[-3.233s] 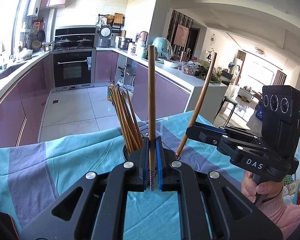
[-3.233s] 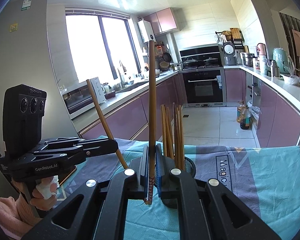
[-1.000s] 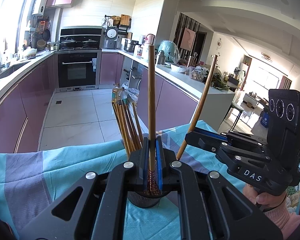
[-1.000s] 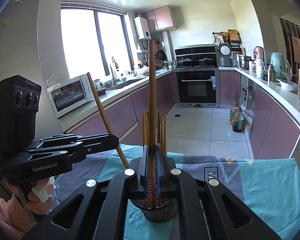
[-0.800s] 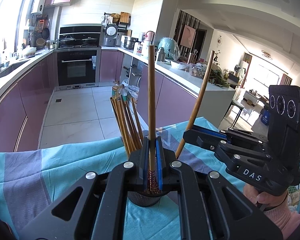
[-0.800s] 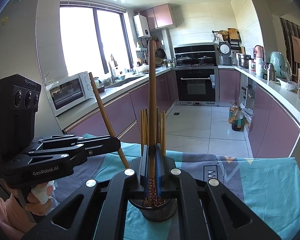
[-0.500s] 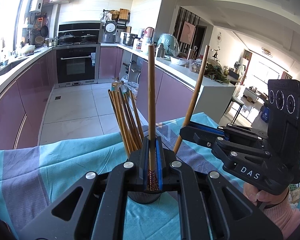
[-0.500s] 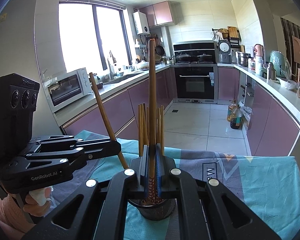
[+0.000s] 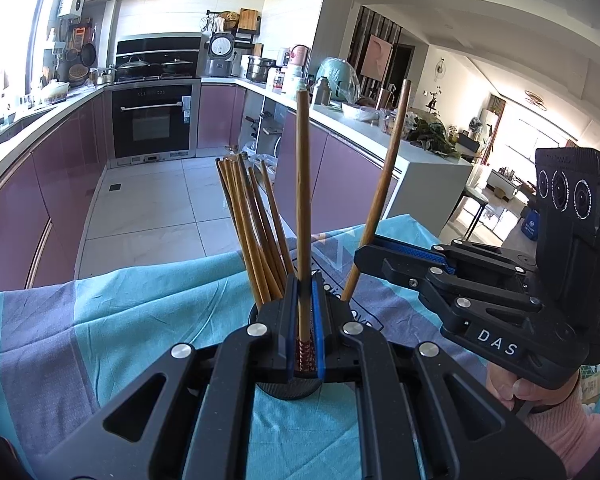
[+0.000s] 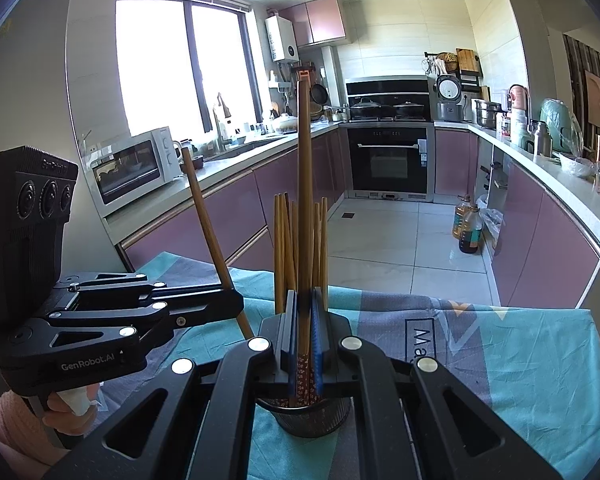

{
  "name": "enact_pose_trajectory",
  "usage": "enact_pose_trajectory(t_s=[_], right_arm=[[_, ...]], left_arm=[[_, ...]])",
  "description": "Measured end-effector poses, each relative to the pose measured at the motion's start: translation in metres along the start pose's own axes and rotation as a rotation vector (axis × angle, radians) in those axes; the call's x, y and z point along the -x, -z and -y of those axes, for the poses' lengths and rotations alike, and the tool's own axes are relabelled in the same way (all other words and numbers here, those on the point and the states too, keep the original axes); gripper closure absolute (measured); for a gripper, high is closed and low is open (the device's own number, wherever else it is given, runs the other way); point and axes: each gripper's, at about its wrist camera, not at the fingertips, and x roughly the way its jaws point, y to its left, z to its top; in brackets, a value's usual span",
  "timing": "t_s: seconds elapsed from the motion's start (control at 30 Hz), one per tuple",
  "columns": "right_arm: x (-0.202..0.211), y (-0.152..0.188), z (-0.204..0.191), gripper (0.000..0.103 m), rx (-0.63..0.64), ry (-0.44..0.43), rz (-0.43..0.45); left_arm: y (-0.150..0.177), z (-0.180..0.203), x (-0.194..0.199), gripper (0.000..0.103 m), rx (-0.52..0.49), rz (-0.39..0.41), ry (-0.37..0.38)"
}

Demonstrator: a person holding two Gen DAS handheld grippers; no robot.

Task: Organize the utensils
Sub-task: 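Lower the left tool's chopstick into the mesh cup while the right tool pushes its own down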

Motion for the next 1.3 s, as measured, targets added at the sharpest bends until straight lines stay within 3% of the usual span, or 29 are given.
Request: enact_pose_trajectory(t_s=[1.3], right_arm=[[-0.031, 0.008, -0.001, 0.097, 0.003, 0.007, -0.078]], left_arm=[[-0.006, -0.016, -0.033, 0.095, 0.031, -0.079, -0.001]])
